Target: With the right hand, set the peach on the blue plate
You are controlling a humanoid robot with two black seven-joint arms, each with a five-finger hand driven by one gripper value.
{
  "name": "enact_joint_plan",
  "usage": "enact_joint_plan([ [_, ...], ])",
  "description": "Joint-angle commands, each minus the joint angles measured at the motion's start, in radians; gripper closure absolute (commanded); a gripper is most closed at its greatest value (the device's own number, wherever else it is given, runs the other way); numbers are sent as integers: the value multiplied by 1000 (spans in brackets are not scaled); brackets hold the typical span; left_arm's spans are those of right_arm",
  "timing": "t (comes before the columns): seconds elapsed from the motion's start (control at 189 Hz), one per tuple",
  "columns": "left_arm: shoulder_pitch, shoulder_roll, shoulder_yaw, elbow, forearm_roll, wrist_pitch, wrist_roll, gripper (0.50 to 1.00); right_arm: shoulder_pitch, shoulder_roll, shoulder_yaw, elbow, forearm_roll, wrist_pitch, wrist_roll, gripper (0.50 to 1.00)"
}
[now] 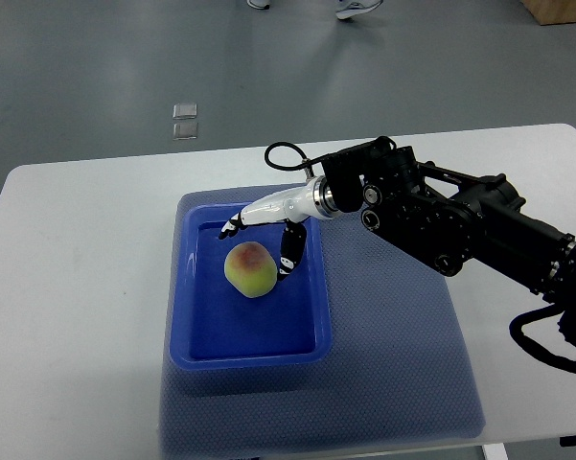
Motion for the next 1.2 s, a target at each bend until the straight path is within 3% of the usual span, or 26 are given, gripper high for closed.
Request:
enact_joint_plan([
  [0.0,0,0,0,0,0,0,0,500,4,0,15,1,4,0,0,570],
  [0.265,-3,0,0,0,0,0,0,500,13,-8,202,-25,135,0,-9,572],
  [0.334,-3,0,0,0,0,0,0,500,-4,-12,271,-65,199,-59,-11,572],
  [0.387,-3,0,0,0,0,0,0,500,-4,-12,271,-65,199,-59,-11,572],
  [0.392,-3,0,0,0,0,0,0,500,-26,-15,315,-103,266,-104,-12,572],
  [0.413,-3,0,0,0,0,0,0,500,-34,-18,329,-120,300,-122,-12,572],
  [0.487,-3,0,0,0,0,0,0,500,-44,-31,346,-142,348,-142,-14,572],
  [0.492,-3,0,0,0,0,2,0,500,-51,-49,365,-169,421,-173,-20,572],
  [0.646,-5,0,0,2,0,0,0,500,-91,-97,379,-223,733,-276,-28,572],
  [0.699,-5,0,0,2,0,0,0,500,-91,-97,379,-223,733,-277,-28,572],
  [0.704,-5,0,0,0,0,0,0,500,-106,-109,379,-237,852,-316,-28,574],
  [0.863,-6,0,0,0,0,0,0,500,-151,-109,377,-258,1155,-505,-26,572],
  [1.197,-8,0,-2,2,0,0,0,500,-238,-91,402,-258,1327,-531,-12,572],
])
